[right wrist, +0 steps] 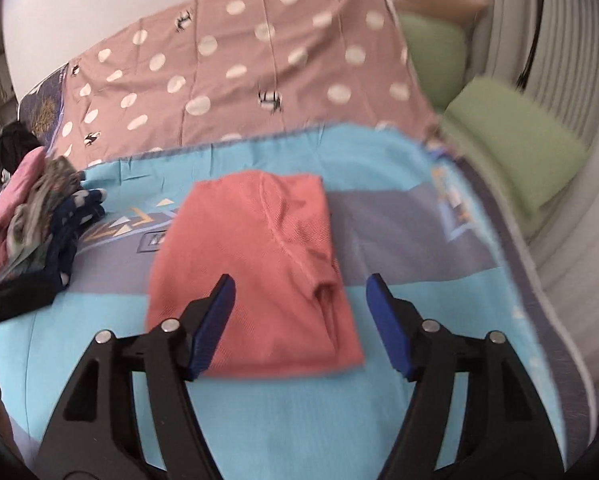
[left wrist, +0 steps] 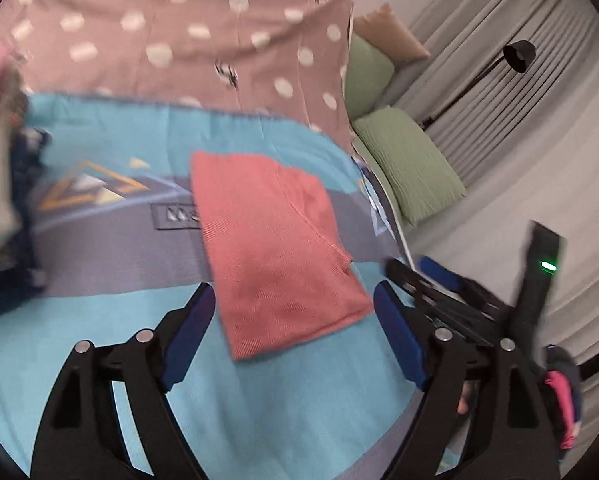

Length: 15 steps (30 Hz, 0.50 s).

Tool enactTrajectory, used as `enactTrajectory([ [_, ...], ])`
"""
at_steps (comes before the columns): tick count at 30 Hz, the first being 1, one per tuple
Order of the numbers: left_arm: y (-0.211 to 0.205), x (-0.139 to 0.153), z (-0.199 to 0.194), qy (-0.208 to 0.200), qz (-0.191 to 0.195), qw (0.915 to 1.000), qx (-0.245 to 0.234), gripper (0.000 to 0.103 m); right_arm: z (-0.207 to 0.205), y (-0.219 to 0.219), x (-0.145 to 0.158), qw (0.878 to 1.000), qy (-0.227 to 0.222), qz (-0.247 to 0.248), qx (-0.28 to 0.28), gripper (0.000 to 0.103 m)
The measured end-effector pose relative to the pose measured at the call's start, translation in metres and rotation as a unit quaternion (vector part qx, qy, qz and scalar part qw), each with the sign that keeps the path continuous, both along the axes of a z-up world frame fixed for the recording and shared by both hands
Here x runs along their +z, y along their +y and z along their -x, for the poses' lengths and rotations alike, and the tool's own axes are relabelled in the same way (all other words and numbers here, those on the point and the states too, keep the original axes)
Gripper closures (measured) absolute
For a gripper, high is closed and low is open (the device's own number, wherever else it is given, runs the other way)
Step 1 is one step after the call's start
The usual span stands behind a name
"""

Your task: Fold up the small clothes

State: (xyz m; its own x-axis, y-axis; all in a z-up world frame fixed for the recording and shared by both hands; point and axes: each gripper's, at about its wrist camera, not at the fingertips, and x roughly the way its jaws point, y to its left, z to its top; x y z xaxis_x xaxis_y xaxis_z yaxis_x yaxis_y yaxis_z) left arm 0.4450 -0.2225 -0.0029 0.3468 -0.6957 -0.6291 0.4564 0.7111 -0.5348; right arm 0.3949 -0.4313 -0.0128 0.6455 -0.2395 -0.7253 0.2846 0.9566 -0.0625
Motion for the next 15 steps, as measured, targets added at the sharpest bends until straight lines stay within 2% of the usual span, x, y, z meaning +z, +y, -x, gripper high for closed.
enactTrajectory([
  [1, 0.009, 0.008, 0.011, -0.015, -0.013, 0.9996, 0.020, 0.021, 0.012, 0.007, 0.009, 1.000, -0.004, 0.005, 0.002, 0.026],
  [3, 0.025, 0.021, 0.035, -0.046, -0.039, 0.9964, 0.059, 0.021, 0.037, 0.026, 0.025, 1.000, -0.016, 0.011, 0.011, 0.024],
  [7, 0.044, 0.038, 0.084, -0.096, -0.092, 0.9871, 0.089, 0.010, 0.095, 0.067, 0.049, 0.999, -0.036, 0.021, 0.012, 0.021],
  [10, 0.053, 0.034, 0.107, -0.099, -0.122, 0.9829, 0.096, 0.010, 0.136, 0.094, 0.058, 0.998, -0.055, 0.022, 0.005, 0.017],
  [13, 0.078, 0.034, 0.139, -0.094, -0.135, 0.9797, 0.115, 0.008, 0.171, 0.121, 0.061, 0.997, -0.067, 0.046, 0.004, 0.013],
  [15, 0.093, 0.033, 0.160, -0.091, -0.144, 0.9764, 0.132, 0.007, 0.187, 0.134, 0.061, 0.996, -0.076, 0.044, 0.010, 0.012],
])
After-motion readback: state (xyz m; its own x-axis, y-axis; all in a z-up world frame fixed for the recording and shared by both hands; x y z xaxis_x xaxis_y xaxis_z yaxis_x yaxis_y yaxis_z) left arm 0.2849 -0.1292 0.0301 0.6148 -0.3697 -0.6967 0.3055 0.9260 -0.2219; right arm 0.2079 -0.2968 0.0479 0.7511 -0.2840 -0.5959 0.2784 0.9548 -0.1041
